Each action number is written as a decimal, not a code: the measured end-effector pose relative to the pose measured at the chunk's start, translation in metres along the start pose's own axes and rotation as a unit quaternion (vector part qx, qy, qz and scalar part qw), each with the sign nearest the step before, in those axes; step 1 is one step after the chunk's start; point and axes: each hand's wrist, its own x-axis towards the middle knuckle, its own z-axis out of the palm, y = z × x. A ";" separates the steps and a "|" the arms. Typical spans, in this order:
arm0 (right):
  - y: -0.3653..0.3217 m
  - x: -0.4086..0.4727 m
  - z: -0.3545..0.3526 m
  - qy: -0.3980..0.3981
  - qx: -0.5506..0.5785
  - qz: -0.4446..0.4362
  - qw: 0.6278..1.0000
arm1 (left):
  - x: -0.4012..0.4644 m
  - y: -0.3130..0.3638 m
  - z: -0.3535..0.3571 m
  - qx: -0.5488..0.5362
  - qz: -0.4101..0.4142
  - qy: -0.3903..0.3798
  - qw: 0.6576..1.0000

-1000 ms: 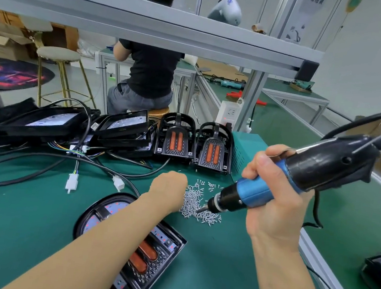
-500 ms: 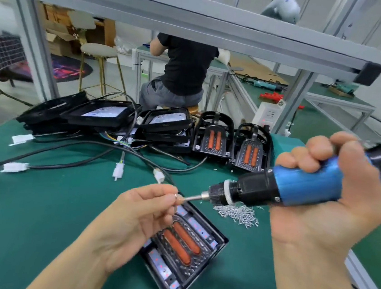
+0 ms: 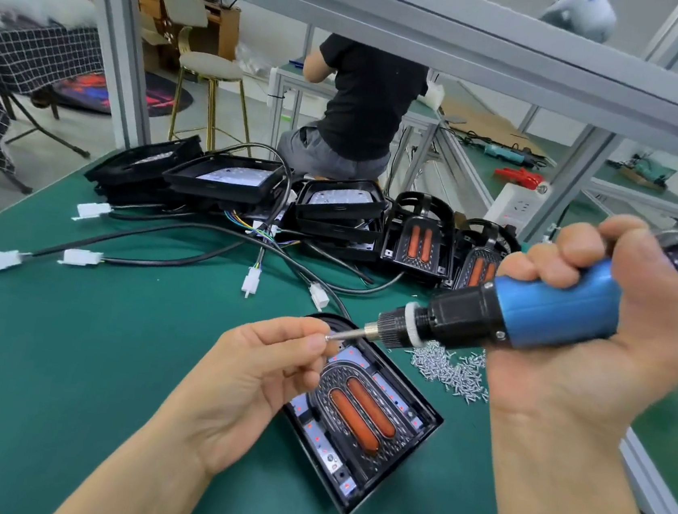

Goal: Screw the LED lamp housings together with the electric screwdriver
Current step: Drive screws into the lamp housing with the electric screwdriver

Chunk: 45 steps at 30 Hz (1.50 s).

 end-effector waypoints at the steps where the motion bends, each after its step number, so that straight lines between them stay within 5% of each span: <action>1: 0.001 0.000 0.000 -0.003 0.000 0.001 1.000 | 0.001 -0.001 -0.001 0.004 0.005 0.003 1.000; 18: 0.053 -0.015 -0.006 0.011 -0.002 0.071 0.997 | 0.007 -0.001 -0.045 0.219 0.075 0.045 0.972; 27: 0.049 -0.011 -0.012 0.034 0.008 0.064 0.997 | 0.011 -0.005 -0.041 0.188 0.066 0.025 0.980; 37: 0.051 -0.016 -0.021 0.039 -0.016 0.066 0.997 | 0.015 -0.010 -0.045 0.234 0.119 0.114 0.958; 45: 0.063 -0.025 -0.023 -0.020 -0.083 0.048 0.995 | 0.012 -0.023 -0.048 0.394 0.190 0.196 0.878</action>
